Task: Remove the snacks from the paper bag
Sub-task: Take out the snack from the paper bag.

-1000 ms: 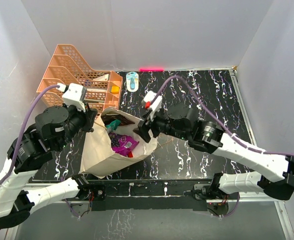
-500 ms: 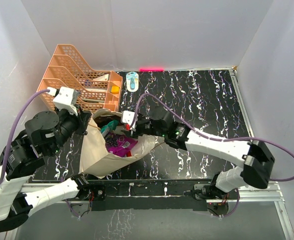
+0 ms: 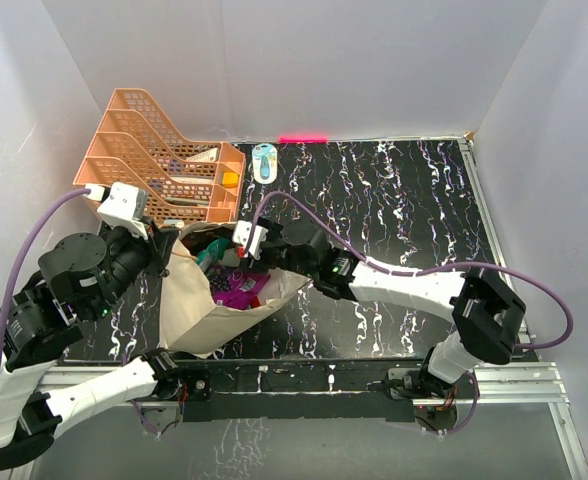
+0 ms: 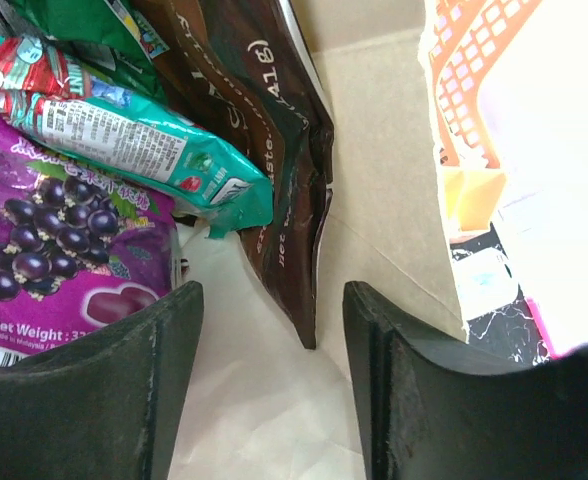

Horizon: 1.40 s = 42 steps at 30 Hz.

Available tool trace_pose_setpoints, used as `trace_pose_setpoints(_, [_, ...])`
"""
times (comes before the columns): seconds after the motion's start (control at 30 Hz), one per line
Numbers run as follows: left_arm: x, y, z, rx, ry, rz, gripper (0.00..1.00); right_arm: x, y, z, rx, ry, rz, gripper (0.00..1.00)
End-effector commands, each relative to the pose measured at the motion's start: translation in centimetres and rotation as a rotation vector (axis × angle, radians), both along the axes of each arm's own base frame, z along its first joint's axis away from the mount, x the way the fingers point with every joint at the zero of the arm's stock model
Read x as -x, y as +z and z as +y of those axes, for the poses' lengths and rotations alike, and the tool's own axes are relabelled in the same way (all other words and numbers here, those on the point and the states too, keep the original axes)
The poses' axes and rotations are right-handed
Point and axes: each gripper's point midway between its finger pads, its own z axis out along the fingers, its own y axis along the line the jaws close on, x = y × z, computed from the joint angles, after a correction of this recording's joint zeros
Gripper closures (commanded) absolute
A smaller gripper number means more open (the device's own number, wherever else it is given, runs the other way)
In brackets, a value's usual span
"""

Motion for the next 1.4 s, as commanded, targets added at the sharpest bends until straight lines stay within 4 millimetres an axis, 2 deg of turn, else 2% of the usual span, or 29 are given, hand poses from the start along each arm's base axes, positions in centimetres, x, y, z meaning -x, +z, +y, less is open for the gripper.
trace_pose_setpoints(0.0, [0.3, 2.9, 0.2, 0.087, -0.010, -0.086, 1.00, -0.5, 4.1, -0.5, -0.128, -0.039, -0.071, 0.35])
trace_pose_setpoints(0.17, [0.2, 2.5, 0.1, 0.084, -0.006, -0.083, 1.00, -0.6, 4.0, 0.7, -0.128, 0.007, -0.100, 0.34])
trace_pose_setpoints(0.37, [0.0, 2.2, -0.1, 0.102, 0.008, -0.064, 1.00, -1.2, 4.5, 2.4, -0.179, 0.088, -0.116, 0.39])
trace_pose_setpoints(0.67, [0.0, 1.7, -0.4, 0.114, 0.004, -0.040, 1.00, -0.8, 3.1, 6.0, -0.199, 0.248, -0.065, 0.40])
trace_pose_setpoints(0.7, [0.0, 1.7, -0.4, 0.114, 0.005, -0.039, 1.00, -0.8, 2.3, 6.5, -0.193, 0.259, -0.047, 0.42])
trace_pose_setpoints(0.8, [0.0, 1.7, -0.4, 0.115, 0.006, -0.035, 1.00, -1.0, 1.6, 7.5, -0.207, 0.278, -0.022, 0.51])
trace_pose_setpoints(0.83, [0.1, 1.7, -0.3, 0.118, 0.008, -0.033, 1.00, -1.2, 1.8, 7.6, -0.221, 0.267, -0.019, 0.57])
trace_pose_setpoints(0.9, [0.1, 1.8, -0.2, 0.124, 0.016, -0.030, 1.00, -1.8, 2.4, 7.6, -0.239, 0.232, -0.013, 0.76])
trace_pose_setpoints(0.93, [0.0, 1.9, 0.0, 0.133, 0.033, -0.029, 1.00, -2.3, 2.8, 7.4, -0.244, 0.202, -0.011, 0.88])
trace_pose_setpoints(0.97, [0.0, 2.0, 0.2, 0.143, 0.050, -0.028, 1.00, -3.0, 3.3, 6.8, -0.251, 0.153, -0.007, 0.92])
trace_pose_setpoints(1.03, [-0.4, 2.2, 0.7, 0.170, 0.099, -0.024, 1.00, -4.1, 4.2, 5.2, -0.271, 0.048, 0.005, 0.92])
trace_pose_setpoints(1.07, [-0.5, 2.3, 0.9, 0.184, 0.122, -0.020, 1.00, -4.4, 5.3, 4.0, -0.291, -0.006, 0.006, 0.92])
trace_pose_setpoints(1.13, [-1.0, 2.6, 0.5, 0.199, 0.137, -0.016, 1.00, -4.9, 5.8, 1.7, -0.300, -0.108, 0.036, 0.93])
trace_pose_setpoints(1.27, [-2.1, 3.1, -2.6, 0.206, 0.071, 0.012, 1.00, -4.3, 6.1, -2.7, -0.321, -0.237, 0.071, 0.93])
trace_pose_setpoints(1.37, [-3.0, 3.4, -5.9, 0.222, -0.013, 0.036, 1.00, -3.9, 5.2, -5.9, -0.336, -0.324, 0.103, 0.92])
